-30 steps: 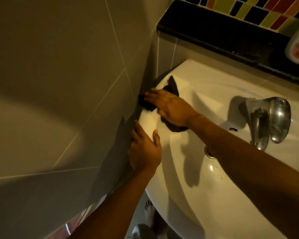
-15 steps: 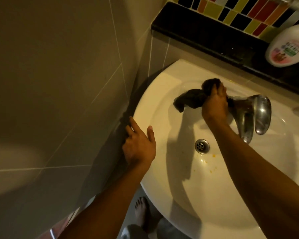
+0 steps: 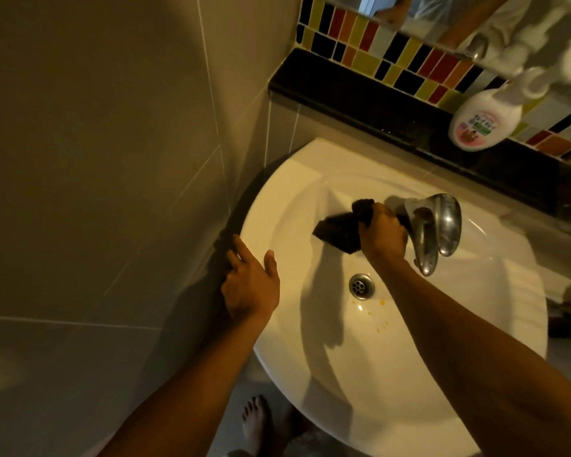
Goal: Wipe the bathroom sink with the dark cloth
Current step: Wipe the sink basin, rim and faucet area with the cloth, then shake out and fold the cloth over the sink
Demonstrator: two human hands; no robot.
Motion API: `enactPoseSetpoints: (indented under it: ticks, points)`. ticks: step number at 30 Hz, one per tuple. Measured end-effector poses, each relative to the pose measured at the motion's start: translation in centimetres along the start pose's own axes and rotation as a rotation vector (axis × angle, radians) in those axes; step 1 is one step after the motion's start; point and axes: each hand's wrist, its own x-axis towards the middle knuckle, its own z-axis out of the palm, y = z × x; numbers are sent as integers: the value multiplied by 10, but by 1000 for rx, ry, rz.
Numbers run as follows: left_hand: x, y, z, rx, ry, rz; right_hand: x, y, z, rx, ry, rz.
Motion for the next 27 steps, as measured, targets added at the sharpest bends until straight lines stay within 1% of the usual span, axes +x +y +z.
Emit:
enactPoseSetpoints:
  ticks: [3, 6, 7, 10, 14, 16, 18, 20, 22, 24, 26, 27]
  points:
    - [0, -1, 0, 7, -5, 2, -7, 3, -12, -23, -105, 2]
    - [0, -2, 1, 5, -12, 9, -6, 1, -30, -23, -282, 56]
    - [-1, -2, 0, 5, -19, 12, -6, -1, -36, 22, -335, 78]
    - [-1, -3, -3, -24, -50, 14, -16, -6, -47, 327, -413, 179]
    - [2, -5, -8, -164, -162, -9, -35, -10, -58, 643, -421, 248]
    - [1, -2, -14, -214, -184, -36, -41, -18, -70, 852, -426, 306]
    - [-3, 5, -24, -241, -136, 12, -44, -26, -85, 991, -430, 329]
    - [-4, 19, -34, -328, -131, 139, -47, -35, -100, 991, -454, 286]
    - [-5, 40, -50, -487, -241, 255, -52, -43, -121, 943, -484, 212]
    - [-8, 65, -70, -640, -444, 297, -57, -51, -142, 910, -500, 115]
    - [-17, 87, -93, -711, -637, 376, -62, -56, -166, 862, -513, 15]
    - [-21, 97, -103, -724, -704, 426, -64, -57, -177, 842, -518, -26]
